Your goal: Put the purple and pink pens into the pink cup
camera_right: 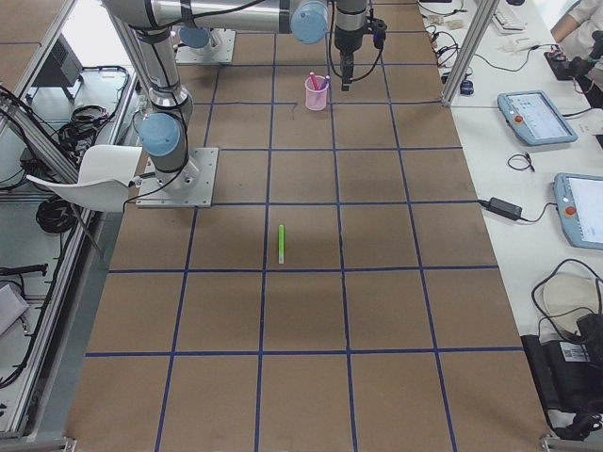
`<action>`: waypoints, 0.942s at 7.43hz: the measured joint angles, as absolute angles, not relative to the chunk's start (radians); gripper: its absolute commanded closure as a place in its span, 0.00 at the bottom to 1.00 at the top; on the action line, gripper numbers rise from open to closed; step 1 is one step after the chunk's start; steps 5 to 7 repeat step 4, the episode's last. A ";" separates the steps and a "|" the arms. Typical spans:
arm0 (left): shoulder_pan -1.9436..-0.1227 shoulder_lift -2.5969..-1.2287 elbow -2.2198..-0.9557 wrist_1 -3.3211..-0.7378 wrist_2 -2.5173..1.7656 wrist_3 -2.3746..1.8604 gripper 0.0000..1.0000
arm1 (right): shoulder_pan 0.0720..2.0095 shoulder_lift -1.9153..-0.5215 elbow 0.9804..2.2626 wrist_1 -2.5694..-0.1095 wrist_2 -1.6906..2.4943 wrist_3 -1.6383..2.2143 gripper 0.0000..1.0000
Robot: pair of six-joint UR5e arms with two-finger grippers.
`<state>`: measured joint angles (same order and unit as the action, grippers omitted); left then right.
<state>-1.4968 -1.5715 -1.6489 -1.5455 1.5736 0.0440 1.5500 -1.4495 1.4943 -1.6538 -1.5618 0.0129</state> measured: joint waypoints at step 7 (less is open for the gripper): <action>-1.500 -1.530 -1.661 -1.576 1.573 0.052 0.00 | 1.549 -1.445 1.496 -1.655 -1.563 0.012 0.00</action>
